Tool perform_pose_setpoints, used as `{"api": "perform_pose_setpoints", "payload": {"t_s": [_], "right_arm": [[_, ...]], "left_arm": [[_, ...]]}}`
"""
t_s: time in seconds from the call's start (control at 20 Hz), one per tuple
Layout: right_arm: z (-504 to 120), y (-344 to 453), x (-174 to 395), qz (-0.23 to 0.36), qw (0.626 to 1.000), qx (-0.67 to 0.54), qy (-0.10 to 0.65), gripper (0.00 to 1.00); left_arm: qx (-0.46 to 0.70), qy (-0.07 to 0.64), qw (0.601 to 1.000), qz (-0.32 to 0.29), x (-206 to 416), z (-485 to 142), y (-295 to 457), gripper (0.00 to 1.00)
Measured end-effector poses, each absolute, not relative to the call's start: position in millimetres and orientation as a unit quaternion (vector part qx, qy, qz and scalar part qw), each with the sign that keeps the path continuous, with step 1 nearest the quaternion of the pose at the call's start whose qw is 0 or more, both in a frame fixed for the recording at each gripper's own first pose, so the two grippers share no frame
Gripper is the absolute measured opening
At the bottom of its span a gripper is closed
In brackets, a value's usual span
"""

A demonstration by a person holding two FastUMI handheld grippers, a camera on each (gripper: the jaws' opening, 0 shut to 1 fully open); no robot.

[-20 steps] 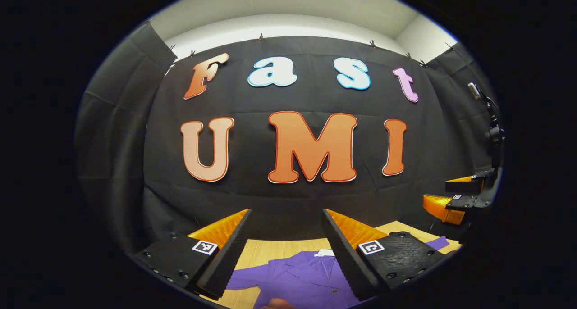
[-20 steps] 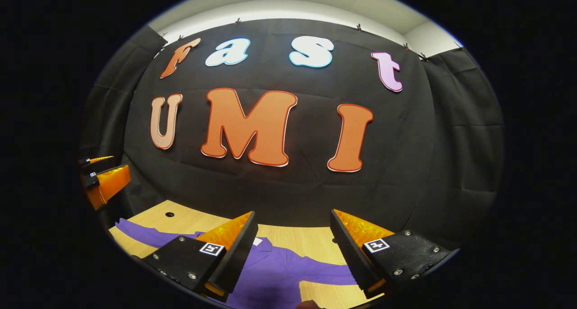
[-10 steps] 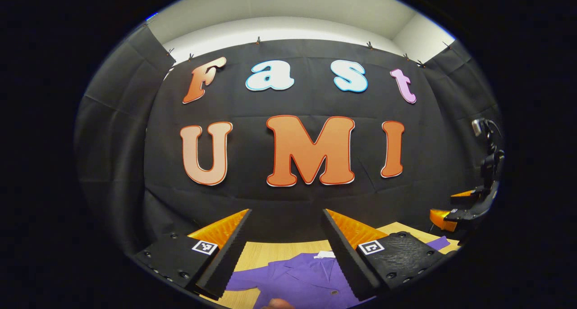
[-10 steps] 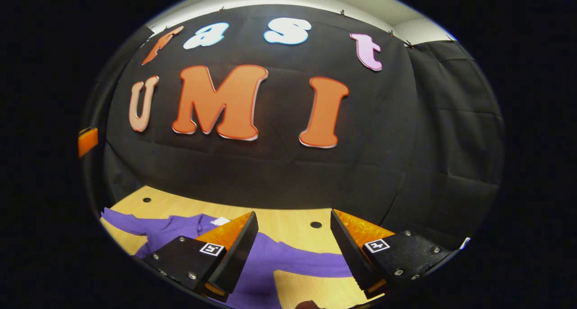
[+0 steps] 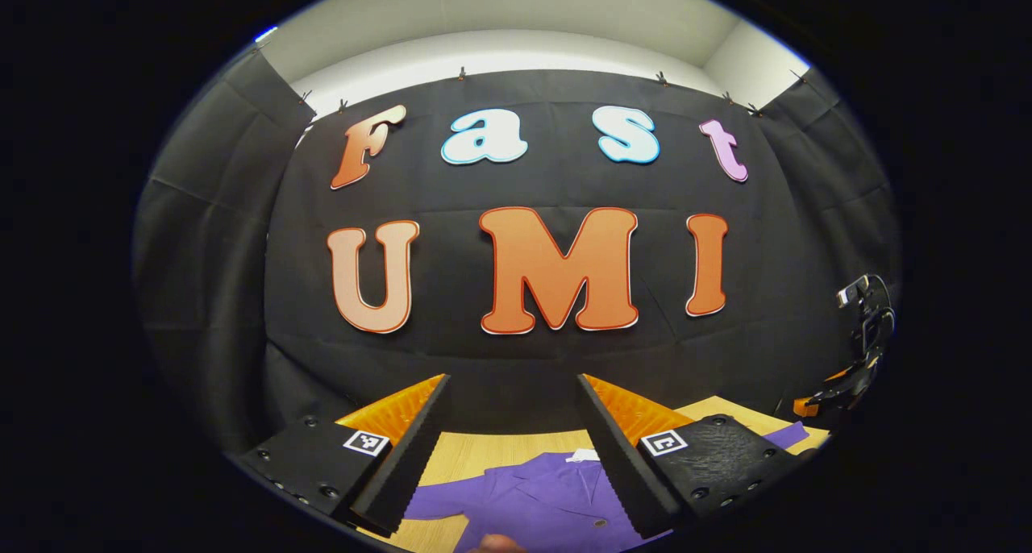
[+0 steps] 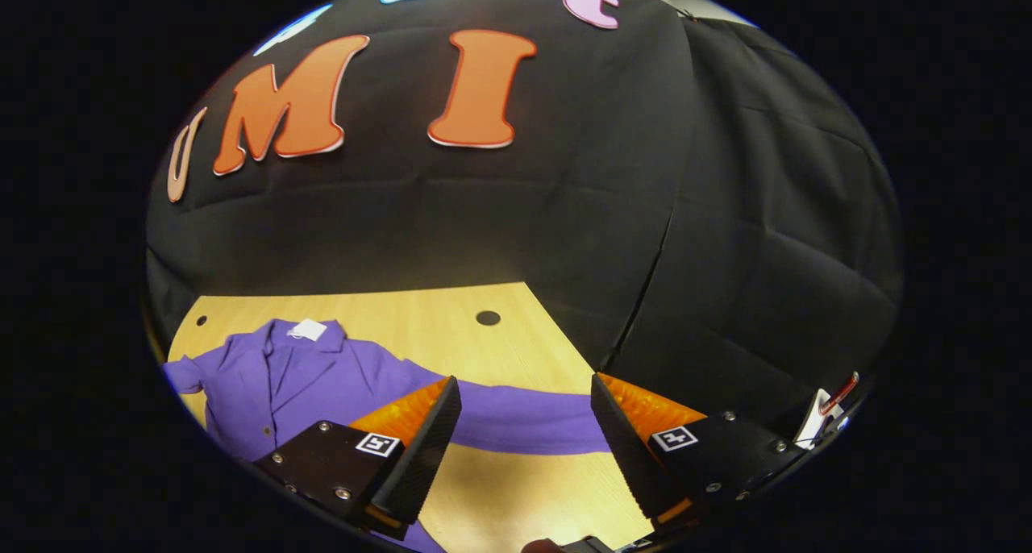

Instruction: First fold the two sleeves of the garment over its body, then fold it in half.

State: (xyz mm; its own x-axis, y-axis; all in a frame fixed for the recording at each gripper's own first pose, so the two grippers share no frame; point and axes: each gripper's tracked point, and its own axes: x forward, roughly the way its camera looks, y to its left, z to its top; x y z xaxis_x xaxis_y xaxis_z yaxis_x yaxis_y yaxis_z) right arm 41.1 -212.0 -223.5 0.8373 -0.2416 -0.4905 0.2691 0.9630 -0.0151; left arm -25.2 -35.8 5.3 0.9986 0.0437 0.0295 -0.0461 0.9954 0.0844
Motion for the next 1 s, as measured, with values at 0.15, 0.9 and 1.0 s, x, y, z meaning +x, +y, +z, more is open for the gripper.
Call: {"api": "perform_pose_setpoints", "payload": {"t_s": [0.15,0.9,1.0], "right_arm": [[-257,-241,41,-0.148,0.938,0.020,0.314,0.98],[-384,-298,43,-0.141,0.802,0.186,0.550,0.98],[-395,-303,42,-0.137,0.786,0.205,0.567,0.98]], "left_arm": [[0.048,-0.009,0.998,0.032,-28,5,-32,0.97],[0.074,0.039,0.993,0.082,-46,-22,-30,0.98],[0.077,0.049,0.992,0.088,-48,-27,-30,0.96]]}}
